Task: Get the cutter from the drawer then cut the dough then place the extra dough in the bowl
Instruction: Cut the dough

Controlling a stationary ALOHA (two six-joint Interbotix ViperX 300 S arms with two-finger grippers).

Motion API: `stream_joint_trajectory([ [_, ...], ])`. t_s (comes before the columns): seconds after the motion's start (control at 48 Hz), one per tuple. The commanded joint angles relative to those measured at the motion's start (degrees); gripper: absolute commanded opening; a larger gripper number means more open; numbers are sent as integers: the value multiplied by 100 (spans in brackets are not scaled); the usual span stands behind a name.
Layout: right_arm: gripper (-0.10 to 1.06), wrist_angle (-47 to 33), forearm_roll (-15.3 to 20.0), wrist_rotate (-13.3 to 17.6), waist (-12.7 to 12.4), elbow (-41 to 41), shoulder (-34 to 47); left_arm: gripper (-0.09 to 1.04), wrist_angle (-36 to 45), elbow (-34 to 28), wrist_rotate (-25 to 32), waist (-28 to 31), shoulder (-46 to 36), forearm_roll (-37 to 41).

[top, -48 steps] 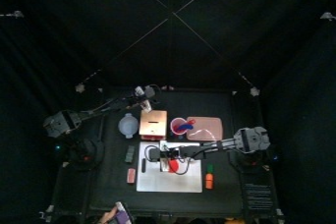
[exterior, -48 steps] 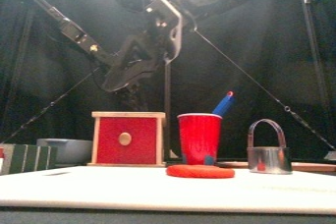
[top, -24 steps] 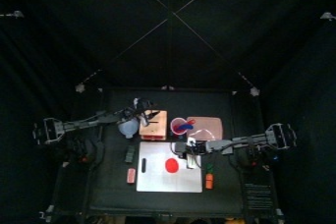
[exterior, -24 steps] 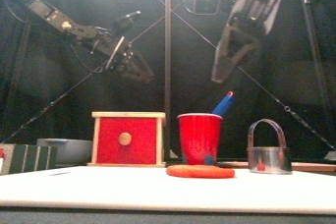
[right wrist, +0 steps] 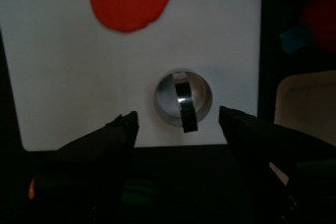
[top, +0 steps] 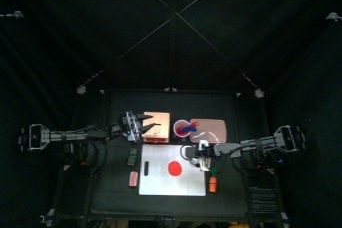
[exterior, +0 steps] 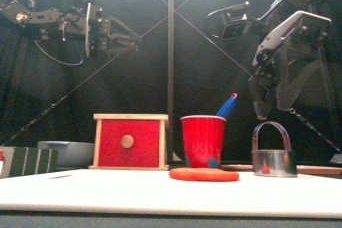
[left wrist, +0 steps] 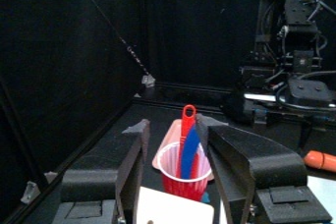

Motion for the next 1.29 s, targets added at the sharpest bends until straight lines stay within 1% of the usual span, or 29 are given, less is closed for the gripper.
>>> stream_joint_trajectory([
  [0.021,96,-35,-290,-9,-18,26,-79,81,-79,-18,9,-53,-18,-97],
  [0.104,95,-141,-457,44,-35,53,-9,81,-97,26,9,-53,-18,-105],
  [0.208,95,-360,-536,26,-26,53,97,81,-105,53,9,-53,-18,-141],
  [0.354,95,-554,-527,0,9,62,299,81,-105,105,9,-62,-18,-185],
  [0.479,94,-545,-527,0,9,44,396,81,-105,158,9,-62,-18,-220],
  [0.646,93,-501,-527,62,79,18,387,81,-105,246,9,-53,-18,-343],
  [0.688,90,-483,-519,62,79,18,378,81,-105,255,9,-53,-18,-360],
  [0.75,82,-475,-554,44,79,26,378,81,-114,272,9,-53,-18,-378],
  [0.854,66,-475,-563,9,79,18,387,81,-123,299,18,-53,-18,-387],
  [0.875,61,-475,-554,0,88,9,387,81,-123,299,9,-44,-18,-387],
  [0.958,49,-475,-563,0,114,-18,369,81,-123,308,9,-53,-18,-378],
  [1.021,43,-466,-563,35,141,-62,360,81,-123,316,9,-44,-18,-387],
  [1.104,39,-387,-492,105,158,-211,352,81,-123,308,9,-44,-18,-387],
  [1.167,39,-246,-413,114,185,-422,352,81,-123,308,9,-44,-18,-387],
  [1.292,39,167,-123,132,176,-1063,483,81,-123,334,18,-53,-18,-378],
])
